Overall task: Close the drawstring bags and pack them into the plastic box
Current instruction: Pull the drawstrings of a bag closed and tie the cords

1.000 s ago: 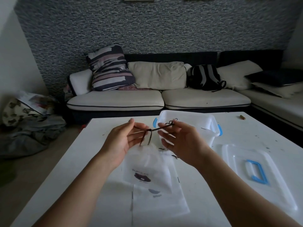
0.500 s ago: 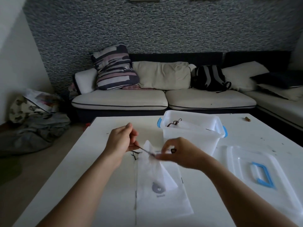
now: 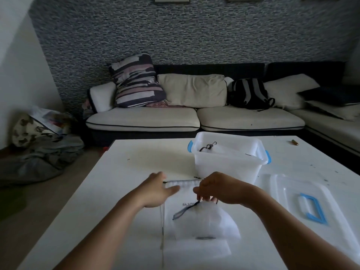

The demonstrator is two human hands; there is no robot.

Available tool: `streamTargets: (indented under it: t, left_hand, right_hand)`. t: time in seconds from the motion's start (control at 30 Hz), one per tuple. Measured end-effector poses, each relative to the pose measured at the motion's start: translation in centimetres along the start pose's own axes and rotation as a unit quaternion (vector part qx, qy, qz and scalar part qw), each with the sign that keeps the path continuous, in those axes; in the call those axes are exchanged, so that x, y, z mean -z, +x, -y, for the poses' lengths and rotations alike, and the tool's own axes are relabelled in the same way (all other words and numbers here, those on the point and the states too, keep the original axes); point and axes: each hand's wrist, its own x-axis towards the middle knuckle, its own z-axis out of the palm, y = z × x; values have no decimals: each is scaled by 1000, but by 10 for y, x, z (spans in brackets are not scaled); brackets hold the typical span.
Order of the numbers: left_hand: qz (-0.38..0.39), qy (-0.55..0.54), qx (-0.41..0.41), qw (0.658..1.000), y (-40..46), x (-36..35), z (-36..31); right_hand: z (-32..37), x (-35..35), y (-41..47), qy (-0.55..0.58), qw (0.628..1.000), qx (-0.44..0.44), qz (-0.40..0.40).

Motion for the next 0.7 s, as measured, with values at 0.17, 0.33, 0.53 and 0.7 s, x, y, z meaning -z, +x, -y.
streamTargets:
  t: [0.17, 0.33, 0.53, 0.7]
  left_hand:
    - [80, -71, -119, 987, -5, -13, -15]
    - [36, -68, -167, 983, -2, -17, -20]
    - [40, -92, -182, 978, -1, -19, -22]
    - [22, -133, -196, 971, -3, -12, -25]
  right_hand:
    - [-5, 4, 2, 99, 994, 15, -31]
    - [-13, 13, 3, 113, 989, 9, -93]
    - [-19, 13, 6, 55, 988, 12, -146]
    - [-24, 14, 11, -59, 982, 8, -177]
